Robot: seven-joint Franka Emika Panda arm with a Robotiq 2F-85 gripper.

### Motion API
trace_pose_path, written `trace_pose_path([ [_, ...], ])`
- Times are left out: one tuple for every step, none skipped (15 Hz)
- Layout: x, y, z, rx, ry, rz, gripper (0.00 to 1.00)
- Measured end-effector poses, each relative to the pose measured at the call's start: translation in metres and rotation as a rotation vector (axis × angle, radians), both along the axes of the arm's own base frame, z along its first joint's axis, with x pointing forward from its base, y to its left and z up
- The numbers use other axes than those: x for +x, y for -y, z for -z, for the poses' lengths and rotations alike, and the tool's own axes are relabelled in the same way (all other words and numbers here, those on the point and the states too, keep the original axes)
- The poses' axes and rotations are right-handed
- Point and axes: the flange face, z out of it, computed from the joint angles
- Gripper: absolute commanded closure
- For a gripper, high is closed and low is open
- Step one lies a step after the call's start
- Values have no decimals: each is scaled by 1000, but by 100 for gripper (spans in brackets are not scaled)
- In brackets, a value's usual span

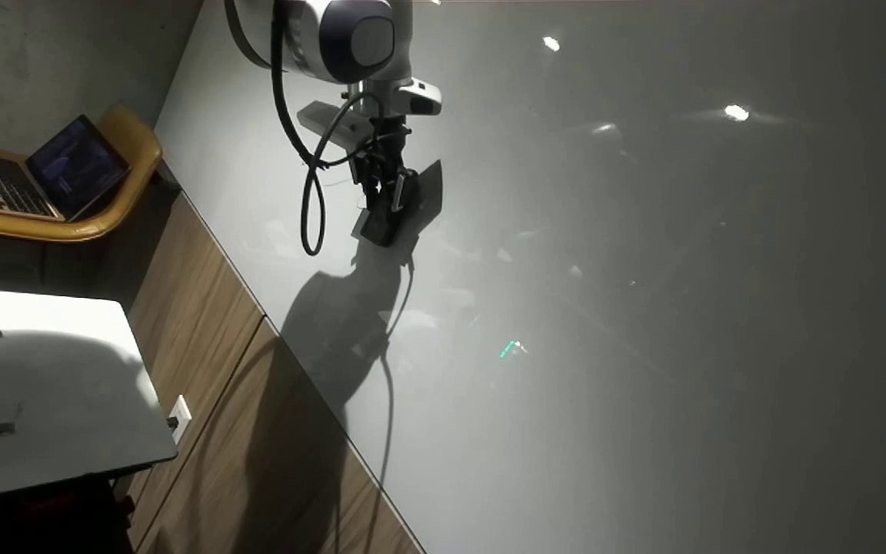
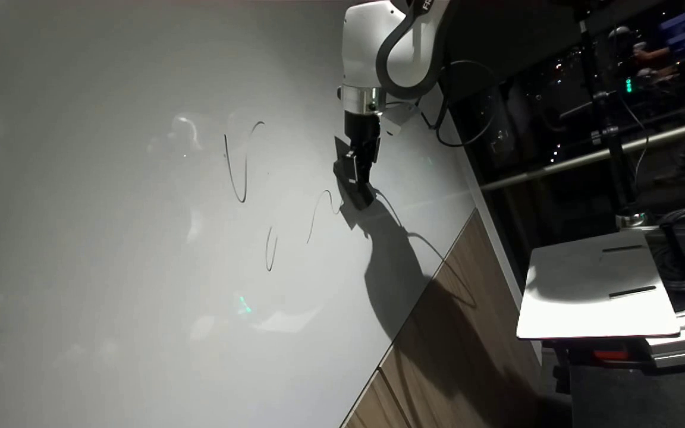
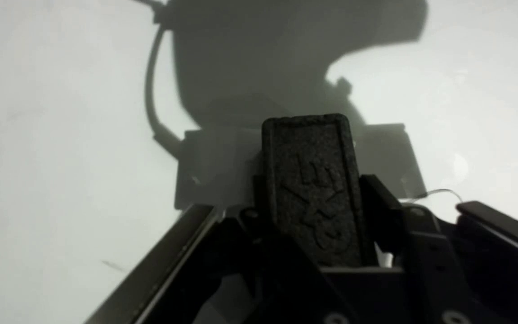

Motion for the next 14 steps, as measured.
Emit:
trace_pose_path([
  [0, -7, 0, 5, 2, -1, 72],
  [-1, -17, 0, 12, 4, -6, 72],
  [-2, -29, -1, 22, 8, -14, 72],
  [-3, -43, -3, 32, 12, -24, 72],
  [-4, -57, -5, 43, 18, -35, 72],
  [-5, -72, -9, 54, 25, -46, 72],
  [-6, -86, -12, 65, 33, -57, 72],
  [-8, -99, -16, 76, 40, -66, 72],
  [-9, -110, -19, 85, 46, -75, 72],
  [-10, -119, -22, 92, 52, -83, 72],
  [-11, -127, -25, 98, 57, -89, 72],
  [-12, -133, -26, 101, 60, -95, 72],
  [-13, -138, -27, 103, 62, -99, 72],
  [-14, -142, -26, 103, 63, -104, 72],
])
